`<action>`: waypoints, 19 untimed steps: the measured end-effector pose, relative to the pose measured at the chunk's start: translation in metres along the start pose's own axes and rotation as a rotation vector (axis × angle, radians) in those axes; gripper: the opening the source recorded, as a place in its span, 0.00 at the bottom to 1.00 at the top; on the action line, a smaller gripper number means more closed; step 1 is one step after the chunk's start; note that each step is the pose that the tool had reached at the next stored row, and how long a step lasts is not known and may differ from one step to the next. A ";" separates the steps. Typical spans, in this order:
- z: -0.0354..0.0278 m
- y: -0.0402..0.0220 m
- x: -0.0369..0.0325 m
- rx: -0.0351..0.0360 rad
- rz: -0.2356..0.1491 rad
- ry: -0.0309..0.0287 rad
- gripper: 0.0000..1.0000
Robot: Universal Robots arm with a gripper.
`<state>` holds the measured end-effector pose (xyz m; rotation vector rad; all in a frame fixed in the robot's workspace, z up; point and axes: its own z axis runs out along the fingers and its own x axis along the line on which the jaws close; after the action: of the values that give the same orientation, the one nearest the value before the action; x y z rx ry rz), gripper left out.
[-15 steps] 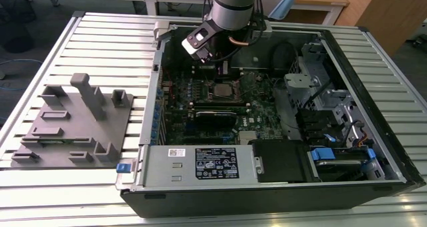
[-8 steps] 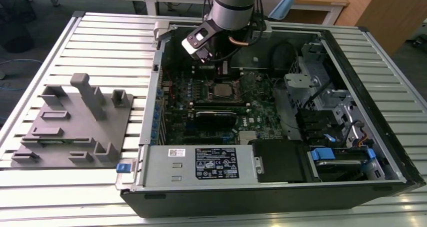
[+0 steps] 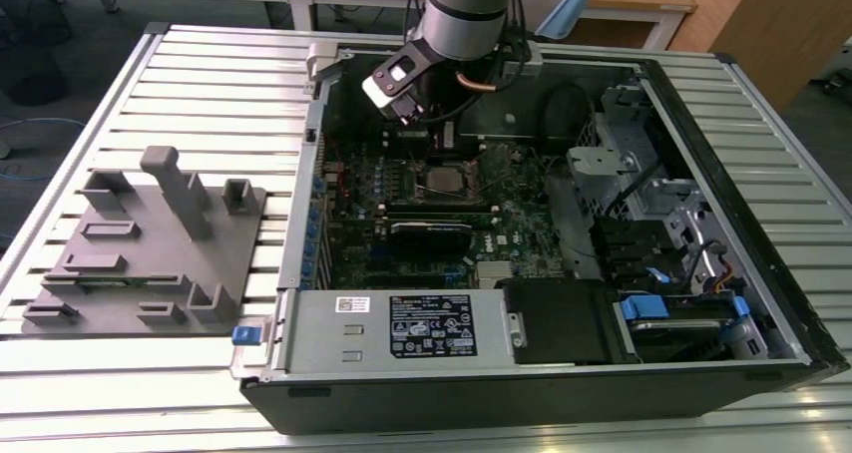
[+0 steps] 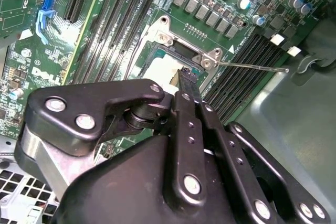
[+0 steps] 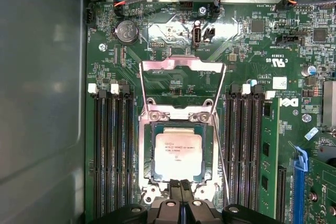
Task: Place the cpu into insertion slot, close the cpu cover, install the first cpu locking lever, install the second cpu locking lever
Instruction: 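Close the cpu cover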
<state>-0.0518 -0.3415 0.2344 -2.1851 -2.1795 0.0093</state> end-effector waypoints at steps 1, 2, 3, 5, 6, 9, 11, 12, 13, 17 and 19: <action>0.0000 0.0000 0.0000 0.0008 0.000 0.0000 0.11; 0.0000 0.0000 0.0000 0.0011 0.000 -0.0001 0.11; -0.0007 0.0000 0.0000 0.0011 0.000 -0.0004 0.11; -0.0010 0.0000 0.0000 0.0012 0.000 -0.0004 0.11; -0.0011 0.0000 0.0000 0.0012 0.000 -0.0004 0.11; -0.0020 -0.0001 0.0001 0.0012 0.000 -0.0004 0.11; -0.0021 -0.0001 0.0001 0.0012 0.000 -0.0004 0.11; -0.0022 -0.0001 0.0001 0.0012 0.000 -0.0005 0.11; -0.0027 -0.0001 0.0000 0.0015 0.000 -0.0010 0.11; -0.0044 -0.0002 0.0002 0.0011 0.000 -0.0004 0.11; -0.0053 -0.0002 0.0002 0.0012 0.000 -0.0005 0.11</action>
<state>-0.0518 -0.3415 0.2397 -2.1848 -2.1791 0.0112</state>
